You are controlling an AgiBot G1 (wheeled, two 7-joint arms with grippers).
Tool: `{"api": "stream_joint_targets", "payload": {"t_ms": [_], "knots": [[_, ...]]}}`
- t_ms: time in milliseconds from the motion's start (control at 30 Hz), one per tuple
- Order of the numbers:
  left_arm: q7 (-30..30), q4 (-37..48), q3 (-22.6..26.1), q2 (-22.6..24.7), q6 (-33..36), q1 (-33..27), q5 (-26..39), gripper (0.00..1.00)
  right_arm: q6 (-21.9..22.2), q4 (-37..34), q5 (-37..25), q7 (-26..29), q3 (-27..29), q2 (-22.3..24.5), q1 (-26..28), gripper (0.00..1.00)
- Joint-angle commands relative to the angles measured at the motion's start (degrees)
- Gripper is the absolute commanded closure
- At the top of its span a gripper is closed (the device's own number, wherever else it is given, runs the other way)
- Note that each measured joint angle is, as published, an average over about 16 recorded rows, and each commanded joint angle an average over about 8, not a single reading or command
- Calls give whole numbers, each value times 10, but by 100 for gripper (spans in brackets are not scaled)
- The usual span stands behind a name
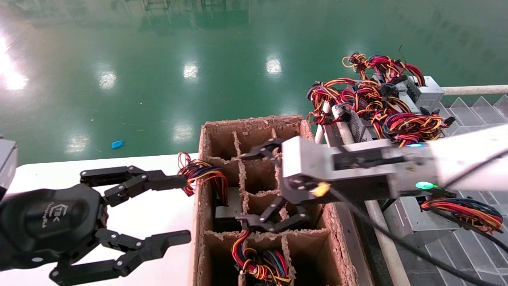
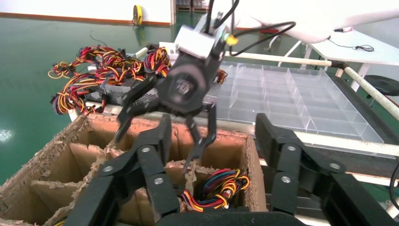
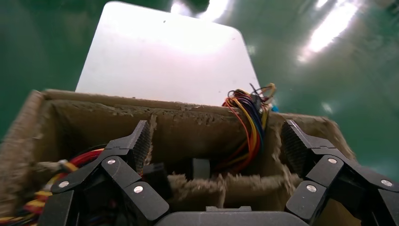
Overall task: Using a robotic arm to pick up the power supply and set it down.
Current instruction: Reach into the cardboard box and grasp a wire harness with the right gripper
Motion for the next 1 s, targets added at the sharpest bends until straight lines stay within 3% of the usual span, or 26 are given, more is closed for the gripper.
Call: {"api": "stream_joint_targets", "payload": {"t_ms": [33, 133, 300, 433, 600, 1000], "knots": [[0, 0, 0, 0, 0, 0, 0, 100, -4, -31, -18, -26, -12, -25, 17, 2], [0, 0, 0, 0, 0, 0, 0, 100, 1, -76, -37, -73, -22, -54, 33, 22], [0, 0, 0, 0, 0, 0, 0, 100, 20, -145, -60, -146, -33, -97, 50, 68], [0, 0, 0, 0, 0, 0, 0, 100, 36, -200, -68, -196, -35, -124, 61, 88], [0, 0, 0, 0, 0, 0, 0, 100, 49, -266, -69, -249, -33, -150, 74, 100], [0, 0, 0, 0, 0, 0, 0, 100, 53, -373, -71, -331, -34, -184, 100, 100]]}}
